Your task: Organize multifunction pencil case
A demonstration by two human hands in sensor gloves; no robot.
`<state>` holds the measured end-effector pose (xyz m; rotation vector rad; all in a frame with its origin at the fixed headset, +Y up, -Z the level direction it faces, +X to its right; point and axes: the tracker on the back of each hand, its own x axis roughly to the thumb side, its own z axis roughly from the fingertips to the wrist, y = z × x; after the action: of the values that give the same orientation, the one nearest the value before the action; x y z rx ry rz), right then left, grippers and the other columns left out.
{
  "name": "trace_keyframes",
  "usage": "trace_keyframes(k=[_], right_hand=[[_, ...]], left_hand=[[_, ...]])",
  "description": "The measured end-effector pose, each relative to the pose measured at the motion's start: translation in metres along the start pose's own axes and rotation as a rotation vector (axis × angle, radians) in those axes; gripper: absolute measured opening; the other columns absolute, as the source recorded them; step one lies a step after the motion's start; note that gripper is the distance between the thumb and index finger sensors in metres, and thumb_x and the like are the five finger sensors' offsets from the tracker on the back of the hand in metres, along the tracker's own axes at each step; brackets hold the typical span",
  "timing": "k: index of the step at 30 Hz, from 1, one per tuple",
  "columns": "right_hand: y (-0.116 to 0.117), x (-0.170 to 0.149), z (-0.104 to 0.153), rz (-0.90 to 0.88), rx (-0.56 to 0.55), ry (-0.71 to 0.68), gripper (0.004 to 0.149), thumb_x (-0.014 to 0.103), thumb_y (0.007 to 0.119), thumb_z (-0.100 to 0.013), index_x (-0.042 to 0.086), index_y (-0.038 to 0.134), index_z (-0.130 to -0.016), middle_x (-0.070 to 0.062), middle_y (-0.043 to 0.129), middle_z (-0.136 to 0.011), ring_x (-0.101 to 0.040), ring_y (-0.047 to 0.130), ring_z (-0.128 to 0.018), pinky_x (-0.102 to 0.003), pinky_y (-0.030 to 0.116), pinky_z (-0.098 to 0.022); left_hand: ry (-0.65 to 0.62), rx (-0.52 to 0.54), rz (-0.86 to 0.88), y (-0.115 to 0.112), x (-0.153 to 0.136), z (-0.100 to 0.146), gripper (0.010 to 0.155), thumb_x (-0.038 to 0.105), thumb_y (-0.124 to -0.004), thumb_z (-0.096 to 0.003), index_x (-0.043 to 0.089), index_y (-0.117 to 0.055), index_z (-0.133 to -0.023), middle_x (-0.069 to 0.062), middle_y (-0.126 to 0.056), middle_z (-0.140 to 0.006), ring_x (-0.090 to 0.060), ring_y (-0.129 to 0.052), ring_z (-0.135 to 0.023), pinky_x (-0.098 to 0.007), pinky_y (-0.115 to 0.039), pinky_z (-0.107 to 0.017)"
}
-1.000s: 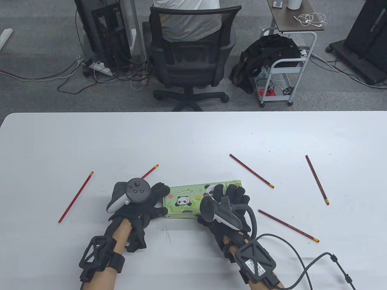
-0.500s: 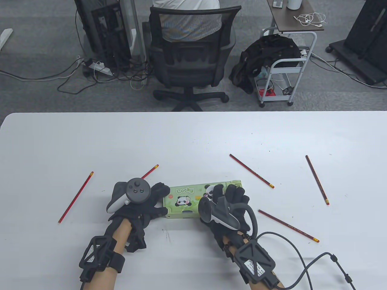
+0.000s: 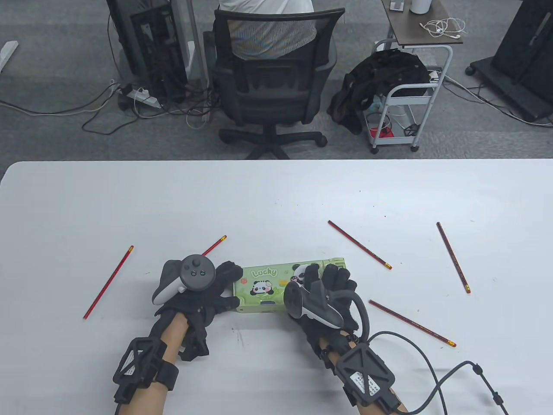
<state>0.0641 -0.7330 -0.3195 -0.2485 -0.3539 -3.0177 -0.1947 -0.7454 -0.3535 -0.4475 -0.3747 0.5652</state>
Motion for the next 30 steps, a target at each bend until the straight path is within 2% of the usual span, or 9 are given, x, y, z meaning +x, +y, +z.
trace_keyframes(k=[7,16,22,25,28,30], right_hand=[[-0.009,-0.029,0.006,-0.089,0.021,-0.036,0.104,0.059,0.063,-0.045,-0.004,0.014,-0.111,-0.049,0.014,-0.104,-0.076,0.024,-0.093,-0.08,0.034,-0.065],[-0.025,-0.097,0.024,-0.123,-0.052,-0.049,0.104,0.058,0.064,-0.045,-0.005,0.013,-0.111,-0.046,0.007,-0.104,-0.072,0.012,-0.093,-0.081,0.027,-0.064],[-0.024,-0.139,0.029,-0.153,-0.079,-0.055,0.104,0.058,0.064,-0.045,-0.005,0.013,-0.111,-0.045,0.005,-0.104,-0.072,0.01,-0.093,-0.082,0.026,-0.063],[-0.024,-0.155,0.029,-0.166,-0.086,-0.06,0.103,0.058,0.063,-0.045,-0.004,0.013,-0.111,-0.045,0.006,-0.105,-0.071,0.009,-0.093,-0.081,0.025,-0.064],[-0.023,-0.166,0.029,-0.195,-0.108,-0.048,0.102,0.057,0.064,-0.046,-0.004,0.014,-0.111,-0.044,0.006,-0.105,-0.07,0.009,-0.093,-0.081,0.025,-0.064],[-0.023,-0.171,0.029,-0.197,-0.119,-0.039,0.102,0.057,0.064,-0.046,-0.004,0.015,-0.111,-0.044,0.007,-0.105,-0.07,0.01,-0.093,-0.081,0.025,-0.064]], left_hand=[[-0.002,-0.002,0.007,0.0,0.0,0.0,0.074,0.033,-0.083,-0.0528,0.024,-0.043,-0.114,-0.013,-0.037,-0.125,-0.04,-0.067,-0.11,-0.066,-0.057,-0.072],[-0.004,-0.002,-0.016,0.001,0.003,0.001,0.075,0.033,-0.083,-0.053,0.022,-0.042,-0.115,-0.014,-0.037,-0.126,-0.045,-0.066,-0.109,-0.069,-0.057,-0.071],[-0.015,0.045,-0.045,0.008,0.013,0.007,0.079,0.038,-0.084,-0.0518,0.017,-0.043,-0.116,-0.019,-0.038,-0.125,-0.049,-0.062,-0.109,-0.07,-0.055,-0.071],[0.023,0.06,-0.133,0.012,0.025,0.012,0.083,0.04,-0.085,-0.0508,0.013,-0.041,-0.116,-0.023,-0.036,-0.125,-0.052,-0.059,-0.11,-0.072,-0.054,-0.07],[0.035,0.078,-0.186,0.015,0.037,0.013,0.094,0.044,-0.085,-0.0491,0.012,-0.031,-0.118,-0.026,-0.027,-0.125,-0.057,-0.045,-0.111,-0.073,-0.048,-0.072],[0.035,0.006,-0.193,0.014,0.049,0.008,0.105,0.049,-0.085,-0.0476,0.01,-0.016,-0.117,-0.03,-0.014,-0.124,-0.062,-0.032,-0.11,-0.075,-0.041,-0.072]])
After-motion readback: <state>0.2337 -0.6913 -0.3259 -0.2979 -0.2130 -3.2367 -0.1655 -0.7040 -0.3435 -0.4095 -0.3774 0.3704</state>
